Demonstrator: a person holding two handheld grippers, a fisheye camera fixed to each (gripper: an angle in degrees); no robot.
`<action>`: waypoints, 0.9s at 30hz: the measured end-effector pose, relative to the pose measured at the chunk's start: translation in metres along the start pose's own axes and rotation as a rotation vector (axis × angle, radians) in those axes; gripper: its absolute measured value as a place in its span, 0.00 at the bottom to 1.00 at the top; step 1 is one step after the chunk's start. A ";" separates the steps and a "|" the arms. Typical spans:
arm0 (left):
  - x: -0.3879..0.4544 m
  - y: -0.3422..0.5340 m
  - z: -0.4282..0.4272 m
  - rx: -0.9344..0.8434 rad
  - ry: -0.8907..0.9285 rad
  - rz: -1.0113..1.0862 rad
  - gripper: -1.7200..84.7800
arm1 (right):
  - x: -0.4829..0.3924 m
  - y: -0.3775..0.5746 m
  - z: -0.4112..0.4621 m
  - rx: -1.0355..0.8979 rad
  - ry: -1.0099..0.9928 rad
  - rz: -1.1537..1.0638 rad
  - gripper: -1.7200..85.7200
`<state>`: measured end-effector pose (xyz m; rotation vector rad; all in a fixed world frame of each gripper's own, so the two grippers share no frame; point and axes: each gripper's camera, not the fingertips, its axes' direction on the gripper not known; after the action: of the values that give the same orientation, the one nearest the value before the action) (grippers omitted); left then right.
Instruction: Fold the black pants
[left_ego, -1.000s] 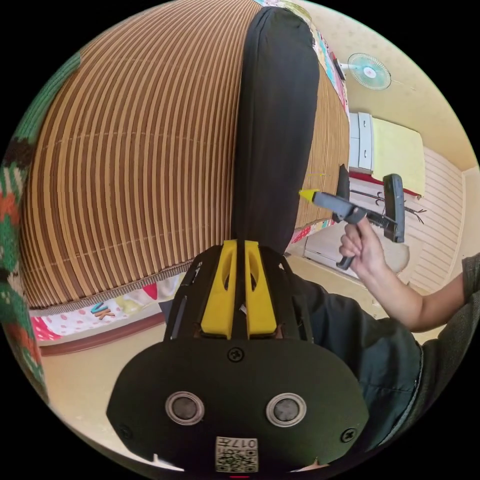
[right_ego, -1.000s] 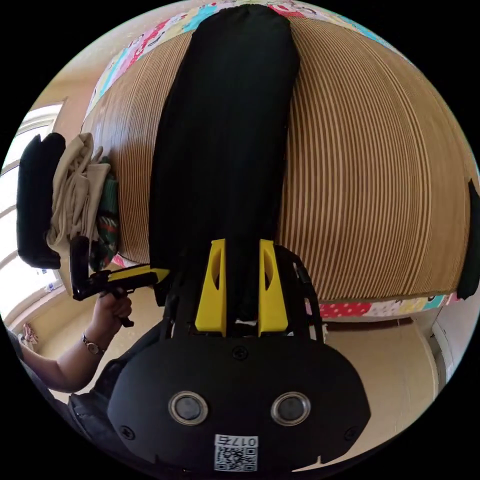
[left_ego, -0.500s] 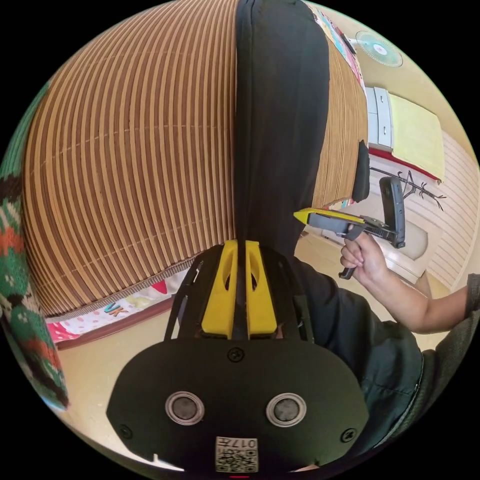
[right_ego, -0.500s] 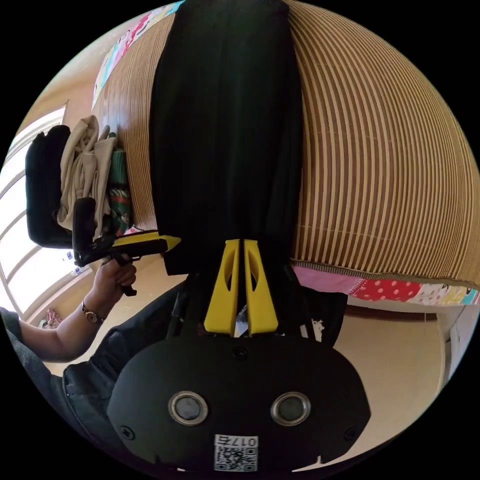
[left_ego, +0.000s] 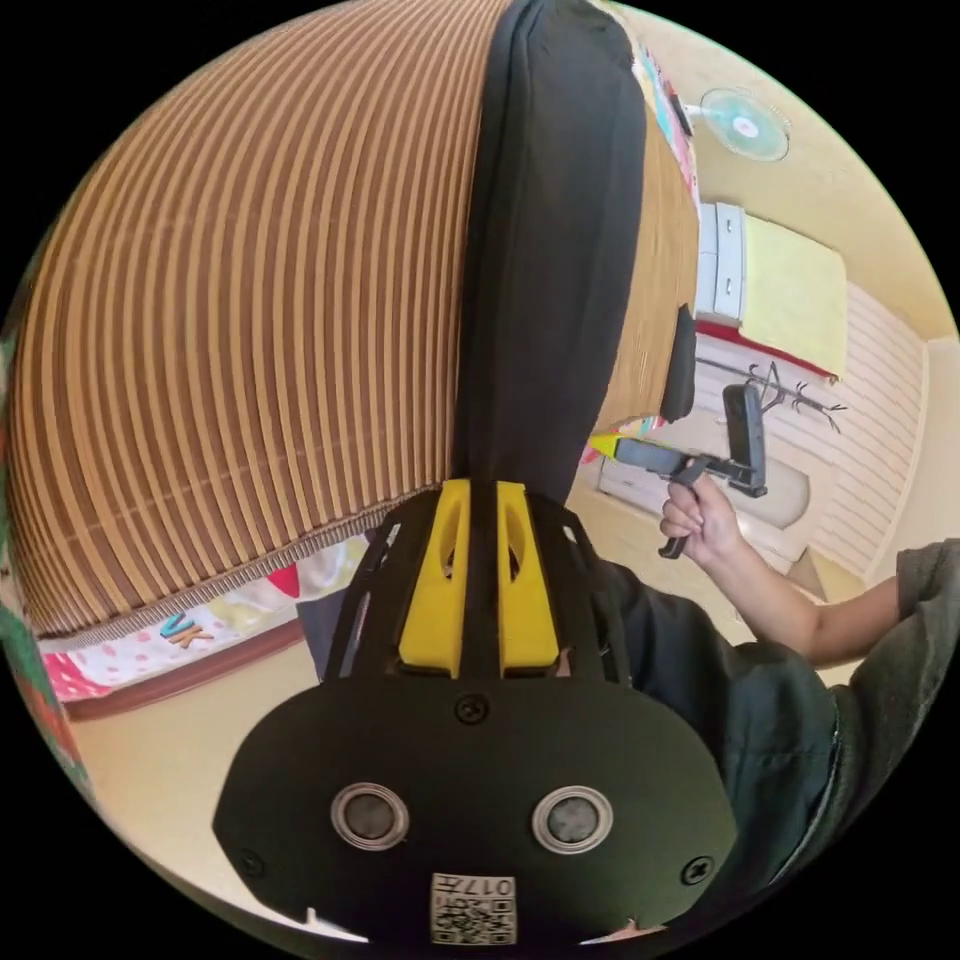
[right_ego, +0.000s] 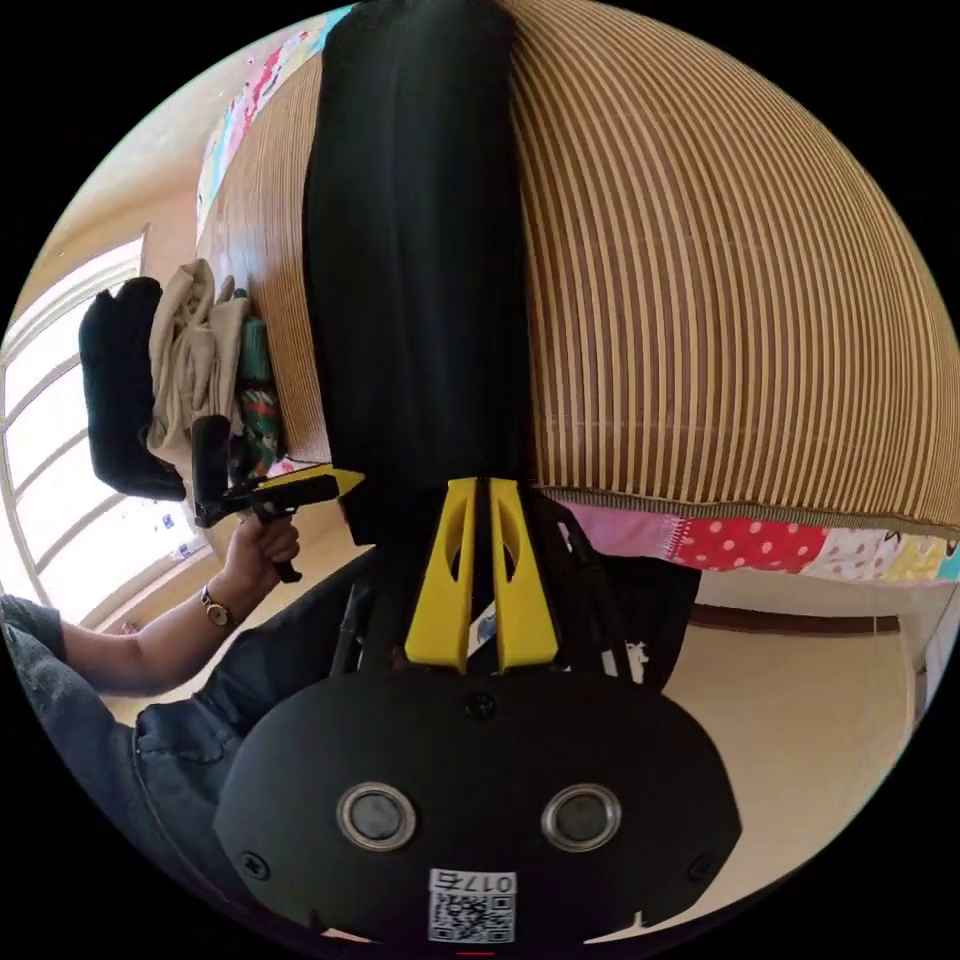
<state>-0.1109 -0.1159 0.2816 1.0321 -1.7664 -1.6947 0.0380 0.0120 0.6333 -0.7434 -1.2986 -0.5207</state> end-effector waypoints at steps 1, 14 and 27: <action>0.000 0.003 -0.018 0.096 0.020 -0.028 0.12 | 0.004 0.000 -0.008 0.031 -0.013 0.002 0.09; 0.000 -0.168 -0.061 0.363 0.215 0.065 0.15 | 0.097 -0.154 -0.069 0.260 -0.574 -0.042 0.16; 0.080 -0.063 -0.092 0.322 0.585 0.382 0.08 | 0.042 -0.047 -0.141 0.290 -0.858 -0.350 0.03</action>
<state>-0.0757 -0.2320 0.2181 1.0912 -1.7142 -0.7875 0.1070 -0.1212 0.6702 -0.4986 -2.2760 -0.2696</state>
